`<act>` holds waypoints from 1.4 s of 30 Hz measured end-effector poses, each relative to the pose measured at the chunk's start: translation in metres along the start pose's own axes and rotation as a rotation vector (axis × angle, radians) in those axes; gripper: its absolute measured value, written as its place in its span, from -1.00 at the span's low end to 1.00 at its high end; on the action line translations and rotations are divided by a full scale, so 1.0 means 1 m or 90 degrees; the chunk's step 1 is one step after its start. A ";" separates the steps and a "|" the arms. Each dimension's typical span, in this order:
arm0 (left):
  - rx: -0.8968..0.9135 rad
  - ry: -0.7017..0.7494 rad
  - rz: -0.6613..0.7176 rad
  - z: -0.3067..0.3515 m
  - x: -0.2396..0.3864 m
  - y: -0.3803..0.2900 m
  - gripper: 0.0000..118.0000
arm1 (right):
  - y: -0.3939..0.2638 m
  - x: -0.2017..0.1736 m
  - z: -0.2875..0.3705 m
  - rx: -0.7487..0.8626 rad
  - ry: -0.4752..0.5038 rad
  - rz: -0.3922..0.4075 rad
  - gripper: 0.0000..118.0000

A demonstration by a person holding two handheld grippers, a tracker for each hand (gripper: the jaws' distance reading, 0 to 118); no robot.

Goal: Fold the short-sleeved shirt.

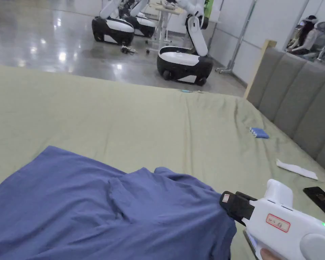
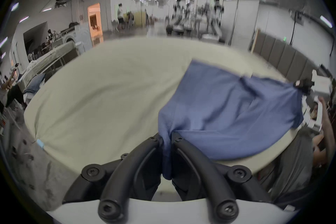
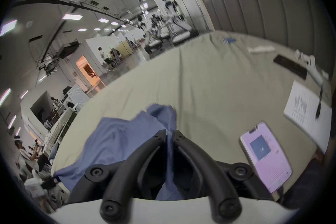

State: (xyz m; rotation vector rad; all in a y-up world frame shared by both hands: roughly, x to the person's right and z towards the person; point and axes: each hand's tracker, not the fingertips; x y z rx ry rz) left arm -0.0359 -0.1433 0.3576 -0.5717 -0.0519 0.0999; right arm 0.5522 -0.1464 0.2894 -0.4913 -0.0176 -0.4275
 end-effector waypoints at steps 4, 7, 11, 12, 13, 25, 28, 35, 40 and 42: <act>0.087 -0.044 0.046 0.006 0.002 0.046 -0.89 | 0.031 -0.025 0.008 0.045 0.022 0.051 -0.89; 0.144 -0.061 0.032 0.009 0.008 0.085 -0.89 | 0.057 -0.043 0.017 0.090 0.027 0.091 -0.89; 0.205 -0.089 0.019 0.015 0.013 0.138 -0.89 | 0.097 -0.064 0.026 0.139 0.039 0.112 -0.89; 0.208 -0.083 0.015 0.015 0.013 0.151 -0.89 | 0.110 -0.064 0.025 0.149 0.035 0.119 -0.89; 0.220 -0.080 0.014 0.013 0.013 0.160 -0.89 | 0.119 -0.066 0.025 0.151 0.036 0.122 -0.89; 0.270 -0.040 -0.024 -0.009 0.023 0.288 -0.89 | 0.246 -0.115 0.000 0.210 0.014 0.169 -0.89; 0.277 -0.026 -0.030 -0.018 0.025 0.315 -0.89 | 0.276 -0.126 -0.014 0.225 0.002 0.174 -0.89; 0.278 0.015 -0.047 -0.061 0.032 0.375 -0.89 | 0.325 -0.158 -0.051 0.247 -0.029 0.191 -0.89; 0.277 0.005 -0.035 -0.089 0.035 0.408 -0.89 | 0.346 -0.175 -0.078 0.250 -0.047 0.193 -0.89; 0.274 0.015 -0.045 -0.099 0.040 0.414 -0.89 | 0.352 -0.178 -0.091 0.249 -0.054 0.193 -0.89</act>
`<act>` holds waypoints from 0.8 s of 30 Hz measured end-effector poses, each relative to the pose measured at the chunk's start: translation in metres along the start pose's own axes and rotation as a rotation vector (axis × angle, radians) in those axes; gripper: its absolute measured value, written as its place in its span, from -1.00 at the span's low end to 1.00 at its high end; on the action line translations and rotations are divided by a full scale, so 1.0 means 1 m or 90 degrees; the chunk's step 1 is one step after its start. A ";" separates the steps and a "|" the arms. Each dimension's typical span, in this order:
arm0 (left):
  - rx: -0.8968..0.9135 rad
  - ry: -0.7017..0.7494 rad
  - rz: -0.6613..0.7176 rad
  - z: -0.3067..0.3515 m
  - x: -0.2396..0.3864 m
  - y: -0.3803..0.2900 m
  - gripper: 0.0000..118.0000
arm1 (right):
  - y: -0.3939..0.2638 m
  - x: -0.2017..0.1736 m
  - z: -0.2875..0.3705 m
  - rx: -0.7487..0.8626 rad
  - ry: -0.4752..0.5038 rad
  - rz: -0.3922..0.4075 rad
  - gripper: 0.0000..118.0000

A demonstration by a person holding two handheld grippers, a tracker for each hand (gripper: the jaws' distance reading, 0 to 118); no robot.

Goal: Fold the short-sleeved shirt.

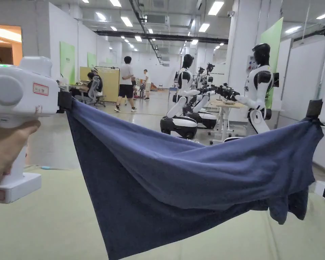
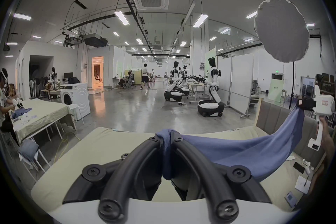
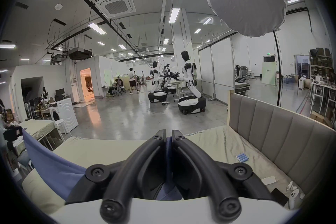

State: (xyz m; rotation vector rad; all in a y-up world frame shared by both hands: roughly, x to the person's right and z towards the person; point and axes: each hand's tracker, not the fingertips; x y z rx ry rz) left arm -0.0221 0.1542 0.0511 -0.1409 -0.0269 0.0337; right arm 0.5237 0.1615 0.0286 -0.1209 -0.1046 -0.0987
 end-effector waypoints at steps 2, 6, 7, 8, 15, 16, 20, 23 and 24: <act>0.001 0.019 -0.015 -0.011 0.003 -0.002 -0.89 | -0.001 0.001 -0.013 -0.002 -0.008 -0.008 -0.89; -0.003 0.009 0.020 -0.020 0.000 -0.024 -0.89 | -0.018 0.000 -0.027 -0.003 -0.017 -0.029 -0.89; -0.006 0.008 0.019 -0.021 0.000 -0.033 -0.89 | -0.028 -0.001 -0.030 -0.011 -0.008 -0.013 -0.89; -0.017 0.018 0.015 -0.022 0.001 -0.048 -0.89 | -0.042 -0.003 -0.032 -0.041 -0.010 0.014 -0.89; -0.122 -0.023 0.112 0.028 -0.013 -0.198 -0.89 | -0.189 0.027 0.001 -0.177 0.040 -0.022 -0.89; -0.137 -0.007 0.115 0.047 -0.013 -0.221 -0.89 | -0.217 0.034 0.016 -0.188 0.040 -0.041 -0.89; -0.157 -0.022 0.177 0.130 -0.019 -0.285 -0.89 | -0.301 0.058 0.089 -0.253 0.020 -0.070 -0.89; -0.173 -0.027 0.230 0.191 -0.024 -0.317 -0.89 | -0.337 0.073 0.157 -0.267 -0.007 -0.164 -0.90; -0.198 -0.031 0.222 0.207 -0.025 -0.324 -0.89 | -0.344 0.079 0.180 -0.282 0.010 -0.183 -0.90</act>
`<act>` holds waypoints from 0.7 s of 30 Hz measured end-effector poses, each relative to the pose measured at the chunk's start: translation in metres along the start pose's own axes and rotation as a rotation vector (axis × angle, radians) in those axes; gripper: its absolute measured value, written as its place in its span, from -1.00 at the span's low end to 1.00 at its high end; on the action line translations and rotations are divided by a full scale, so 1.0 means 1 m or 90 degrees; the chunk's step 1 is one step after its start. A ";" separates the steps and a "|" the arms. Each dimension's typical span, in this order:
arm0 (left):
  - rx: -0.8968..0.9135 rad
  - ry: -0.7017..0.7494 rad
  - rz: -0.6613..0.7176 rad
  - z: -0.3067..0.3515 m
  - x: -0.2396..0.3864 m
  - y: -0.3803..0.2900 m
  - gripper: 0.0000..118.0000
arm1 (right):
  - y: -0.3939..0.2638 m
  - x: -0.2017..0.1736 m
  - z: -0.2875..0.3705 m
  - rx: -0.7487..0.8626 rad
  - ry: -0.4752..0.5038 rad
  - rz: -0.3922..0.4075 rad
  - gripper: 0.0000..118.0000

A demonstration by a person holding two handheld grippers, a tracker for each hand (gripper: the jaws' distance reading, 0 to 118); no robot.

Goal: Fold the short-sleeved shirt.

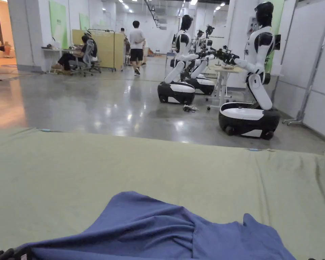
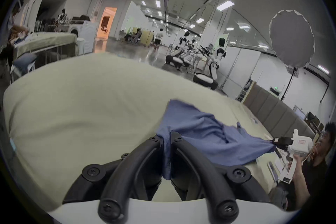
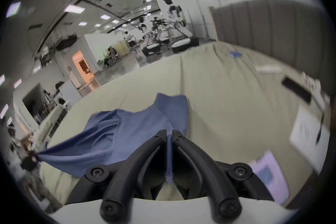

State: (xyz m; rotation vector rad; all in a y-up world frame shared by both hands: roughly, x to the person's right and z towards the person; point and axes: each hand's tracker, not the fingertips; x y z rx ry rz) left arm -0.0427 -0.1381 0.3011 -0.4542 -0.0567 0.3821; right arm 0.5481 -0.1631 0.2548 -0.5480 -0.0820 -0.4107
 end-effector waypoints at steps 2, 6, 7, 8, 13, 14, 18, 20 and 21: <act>-0.005 0.035 -0.008 0.028 -0.007 -0.021 -0.89 | -0.025 0.010 0.034 0.012 -0.026 -0.036 -0.90; -0.038 0.057 0.005 0.066 -0.025 -0.044 -0.89 | -0.062 0.023 0.083 -0.024 -0.054 -0.033 -0.90; -0.045 0.063 0.000 0.067 -0.036 -0.051 -0.89 | -0.068 0.025 0.090 -0.024 -0.052 -0.033 -0.90; -0.052 0.064 -0.003 0.071 -0.041 -0.057 -0.89 | -0.074 0.028 0.098 -0.032 -0.053 -0.033 -0.90; -0.085 0.077 -0.004 0.082 -0.049 -0.078 -0.89 | -0.090 0.037 0.118 -0.055 -0.059 -0.027 -0.90; -0.086 0.080 -0.009 0.082 -0.050 -0.082 -0.89 | -0.092 0.036 0.118 -0.058 -0.058 -0.028 -0.90; -0.095 0.077 -0.011 0.077 -0.056 -0.089 -0.29 | -0.093 0.039 0.119 -0.051 -0.090 -0.001 0.05; -0.068 0.088 -0.047 0.085 -0.051 -0.087 0.16 | -0.086 0.039 0.127 -0.038 -0.078 0.002 0.42; -0.037 0.079 -0.083 0.089 -0.047 -0.083 0.16 | -0.081 0.037 0.132 -0.017 -0.072 0.009 0.43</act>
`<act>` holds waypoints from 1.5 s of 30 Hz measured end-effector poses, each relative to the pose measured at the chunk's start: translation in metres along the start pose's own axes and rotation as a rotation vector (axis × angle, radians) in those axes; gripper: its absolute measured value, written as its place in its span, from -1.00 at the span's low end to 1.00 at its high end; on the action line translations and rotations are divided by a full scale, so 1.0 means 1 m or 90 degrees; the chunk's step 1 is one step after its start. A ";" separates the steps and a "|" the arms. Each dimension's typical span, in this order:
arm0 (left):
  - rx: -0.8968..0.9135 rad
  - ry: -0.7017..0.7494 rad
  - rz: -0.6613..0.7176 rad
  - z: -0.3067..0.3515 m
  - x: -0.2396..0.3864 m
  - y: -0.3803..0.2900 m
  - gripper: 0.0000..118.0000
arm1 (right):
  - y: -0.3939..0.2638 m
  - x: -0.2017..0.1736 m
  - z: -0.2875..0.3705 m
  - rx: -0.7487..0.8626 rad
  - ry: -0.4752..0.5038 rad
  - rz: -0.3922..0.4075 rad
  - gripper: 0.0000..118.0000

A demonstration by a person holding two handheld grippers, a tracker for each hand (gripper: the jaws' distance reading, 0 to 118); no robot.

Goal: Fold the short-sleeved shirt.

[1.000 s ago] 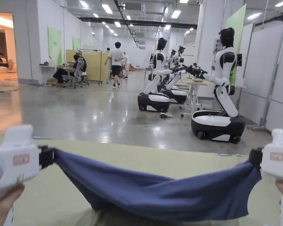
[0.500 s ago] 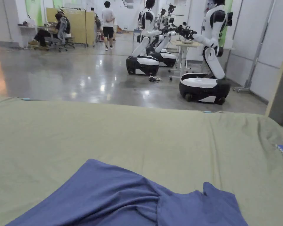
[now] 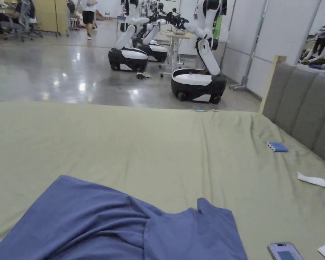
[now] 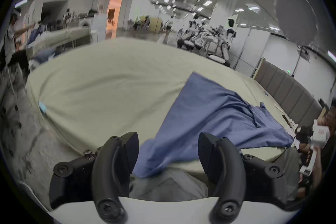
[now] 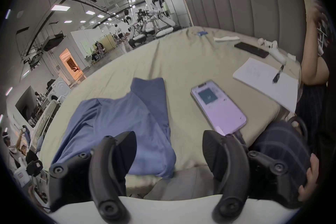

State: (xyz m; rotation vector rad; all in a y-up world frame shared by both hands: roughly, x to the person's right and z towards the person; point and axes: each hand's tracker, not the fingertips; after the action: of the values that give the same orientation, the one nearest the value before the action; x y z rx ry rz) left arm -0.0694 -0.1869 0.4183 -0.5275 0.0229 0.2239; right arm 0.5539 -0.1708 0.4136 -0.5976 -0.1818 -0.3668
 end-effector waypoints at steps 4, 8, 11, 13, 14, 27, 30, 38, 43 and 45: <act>0.091 -0.010 -0.083 0.020 0.022 0.021 0.16 | 0.015 -0.013 0.018 0.071 0.053 0.038 0.55; 0.183 -0.049 -0.093 0.034 0.047 0.038 0.16 | 0.022 -0.041 0.030 0.133 0.094 0.090 0.55; 0.216 -0.073 -0.088 0.041 0.065 0.046 0.16 | 0.021 -0.058 0.033 0.161 0.118 0.130 0.54; 0.219 -0.072 -0.100 0.041 0.075 0.047 0.14 | 0.019 -0.067 0.033 0.156 0.135 0.141 0.44; 0.220 -0.072 -0.110 0.043 0.082 0.048 0.13 | 0.018 -0.070 0.033 0.153 0.141 0.145 0.19; 0.169 -0.054 -0.117 0.040 0.099 0.041 -0.94 | 0.006 -0.098 0.031 0.122 0.127 0.168 -1.00; 0.160 -0.067 -0.094 0.036 0.092 0.045 -0.94 | 0.008 -0.096 0.033 0.129 0.122 0.171 -1.00; 0.061 -0.240 0.000 -0.046 0.098 0.082 -0.94 | 0.016 -0.089 0.019 0.110 0.142 0.152 -1.00; -0.020 -0.225 -0.073 -0.149 0.117 0.137 -0.13 | 0.015 -0.080 0.010 0.085 0.136 0.143 -1.00; -0.057 -0.262 -0.079 -0.201 0.120 0.160 0.01 | 0.013 -0.069 0.001 0.072 0.131 0.126 -1.00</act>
State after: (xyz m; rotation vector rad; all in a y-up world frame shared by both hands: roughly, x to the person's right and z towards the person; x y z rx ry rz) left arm 0.0200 -0.1286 0.1560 -0.5612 -0.4203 0.2085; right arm 0.4951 -0.1403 0.3892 -0.4584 0.0543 -0.2229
